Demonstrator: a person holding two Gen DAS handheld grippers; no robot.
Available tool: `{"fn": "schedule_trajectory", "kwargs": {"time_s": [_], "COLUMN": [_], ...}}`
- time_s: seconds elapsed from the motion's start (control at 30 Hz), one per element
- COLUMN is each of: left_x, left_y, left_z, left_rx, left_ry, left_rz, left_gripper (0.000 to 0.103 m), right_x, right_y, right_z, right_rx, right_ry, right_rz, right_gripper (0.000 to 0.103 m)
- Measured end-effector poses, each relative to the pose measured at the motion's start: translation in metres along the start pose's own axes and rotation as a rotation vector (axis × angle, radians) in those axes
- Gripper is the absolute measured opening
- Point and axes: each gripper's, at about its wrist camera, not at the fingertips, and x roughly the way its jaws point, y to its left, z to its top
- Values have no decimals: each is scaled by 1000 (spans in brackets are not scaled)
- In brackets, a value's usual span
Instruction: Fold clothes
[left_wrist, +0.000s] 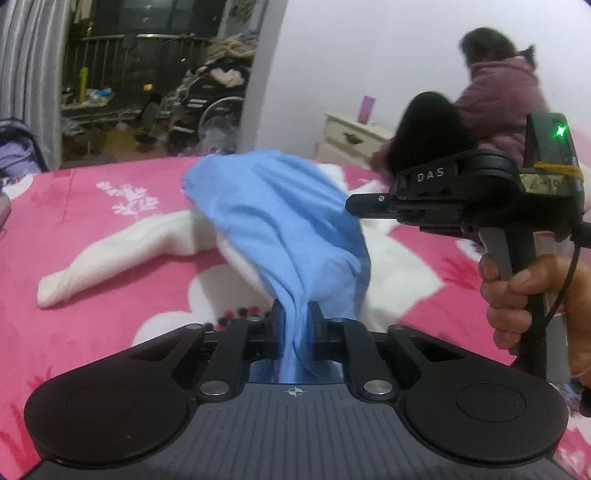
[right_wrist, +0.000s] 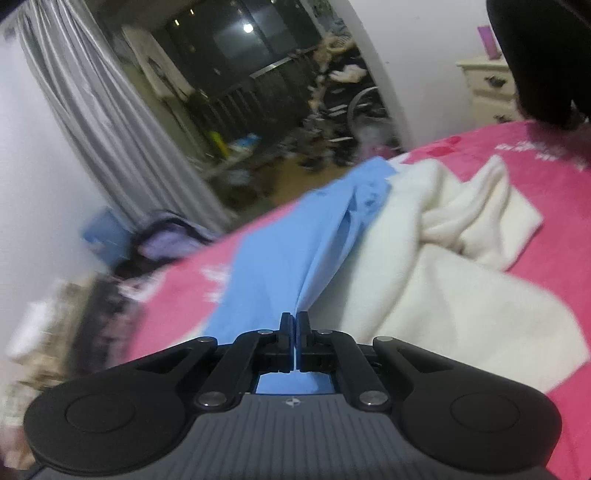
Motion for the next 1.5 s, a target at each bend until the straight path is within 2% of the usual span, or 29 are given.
{"fn": "schedule_trajectory", "kwargs": {"time_s": [0.17, 0.33, 0.47, 0.53, 0.57, 0.6, 0.63, 0.67, 0.7, 0.8, 0.83, 0.87, 0.9, 0.93, 0.97, 1.07, 1.2, 1.4, 1.5], "left_x": [-32, -44, -68, -77, -80, -82, -83, -83, -83, -84, -83, -83, -82, -82, -82, -89, -120, -157, -174], "left_y": [-8, -14, -28, -40, -46, -51, -56, -61, -66, -80, -84, -85, -85, -84, -83, -83, -104, -137, -167], "left_z": [-5, -13, -17, -22, -25, -28, -33, -37, -41, -54, -59, -63, -66, -70, -73, -81, -95, -117, -136], "left_rx": [6, 10, 23, 63, 85, 99, 113, 127, 141, 203, 223, 234, 244, 250, 253, 225, 262, 299, 378], "left_ry": [-21, 0, -15, -11, -8, -1, 6, 14, 21, 44, 53, 63, 72, 83, 93, 129, 155, 234, 297], "left_rz": [-78, -87, -147, -185, -204, -223, -247, -270, -293, -350, -367, -375, -382, -387, -393, -453, -564, -822, -948], "left_gripper": [5, 4, 4, 4, 4, 4, 4, 4, 4, 4, 4, 4, 4, 4, 4, 4, 4, 4, 4], "right_x": [-51, -90, -106, -111, -110, -108, -104, -98, -90, -61, -51, -43, -37, -33, -32, -57, -112, -212, -274], "right_y": [5, 10, 2, 0, 0, 2, 3, 5, 8, 21, 24, 26, 24, 20, 18, 19, 22, 36, 38], "right_z": [-16, -40, -50, -52, -51, -49, -47, -44, -42, -42, -44, -48, -51, -55, -59, -71, -91, -135, -169], "right_rx": [42, 33, 106, 146, 157, 165, 173, 177, 166, 80, 43, 24, 32, 51, 61, 13, 14, 28, 86], "right_ry": [6, 21, 31, 45, 57, 73, 90, 112, 137, 232, 255, 276, 303, 332, 346, 318, 319, 300, 270], "right_rz": [96, 64, 43, 47, 43, 37, 31, 31, 38, 36, 17, 6, 4, 6, 16, 35, 76, 64, 28], "right_gripper": [1, 1, 1, 7, 13, 36, 52, 79, 87, 86, 81, 60, 32, 16, 11, 10, 10, 10, 10]}}
